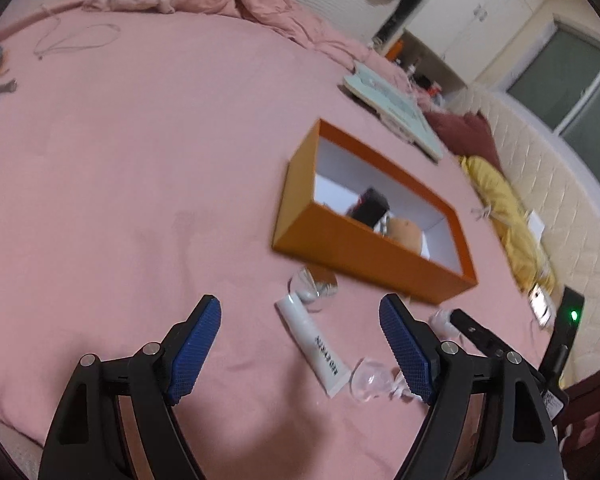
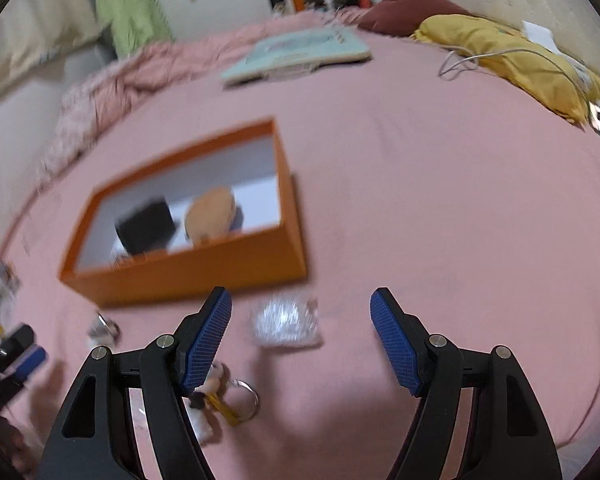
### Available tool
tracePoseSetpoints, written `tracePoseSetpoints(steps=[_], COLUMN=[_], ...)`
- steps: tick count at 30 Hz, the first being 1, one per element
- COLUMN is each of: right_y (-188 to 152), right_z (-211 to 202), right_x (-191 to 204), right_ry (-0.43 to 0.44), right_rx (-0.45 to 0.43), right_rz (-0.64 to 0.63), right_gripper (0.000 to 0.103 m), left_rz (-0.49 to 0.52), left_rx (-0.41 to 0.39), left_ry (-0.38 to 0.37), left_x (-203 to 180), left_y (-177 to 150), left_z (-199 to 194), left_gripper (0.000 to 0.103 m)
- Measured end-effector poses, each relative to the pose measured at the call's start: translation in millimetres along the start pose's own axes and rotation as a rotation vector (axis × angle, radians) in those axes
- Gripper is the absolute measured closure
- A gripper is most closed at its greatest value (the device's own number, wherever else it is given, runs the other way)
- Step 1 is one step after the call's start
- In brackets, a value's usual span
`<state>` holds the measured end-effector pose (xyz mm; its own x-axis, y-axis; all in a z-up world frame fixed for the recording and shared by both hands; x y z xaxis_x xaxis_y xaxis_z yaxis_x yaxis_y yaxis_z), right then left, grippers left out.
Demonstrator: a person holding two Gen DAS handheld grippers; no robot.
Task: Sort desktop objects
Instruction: 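Withdraw left gripper while right gripper grasps the clear plastic-wrapped ball, then grasp the white RED EARTH tube with left gripper and lift it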
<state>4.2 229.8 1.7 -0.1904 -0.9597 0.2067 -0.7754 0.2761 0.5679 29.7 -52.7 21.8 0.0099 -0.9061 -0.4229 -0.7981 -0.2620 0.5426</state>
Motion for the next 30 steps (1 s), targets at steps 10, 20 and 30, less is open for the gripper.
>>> tracePoseSetpoints(steps=[10, 20, 30], right_y=[-13, -6, -1], right_z=[14, 4, 2], right_x=[-3, -3, -5], right_ry=[-0.063, -0.003, 0.005], right_rx=[0.062, 0.033, 0.017], right_rz=[-0.044, 0.001, 0.024], right_gripper=[0.079, 0.079, 0.078], left_rz=[0.06, 0.255, 0.179], left_rx=[0.113, 0.165, 0.051], left_ry=[0.093, 0.191, 0.068], left_x=[-8, -26, -23], left_y=[-21, -32, -9], left_z=[38, 51, 16], left_gripper=[0.022, 0.075, 0.091])
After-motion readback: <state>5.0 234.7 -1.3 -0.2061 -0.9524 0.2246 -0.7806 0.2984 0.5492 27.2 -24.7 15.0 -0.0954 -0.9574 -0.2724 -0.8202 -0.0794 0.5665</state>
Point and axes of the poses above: each gripper's, at about its wrist camera, not at the fingertips, and z roughly the way its jaws point, x to its left, y to its top, the point moved 4 cm from there along z, roughly the way its jaws point, and after that the axes turned 2 degrees about z, right-handed, at the moved point
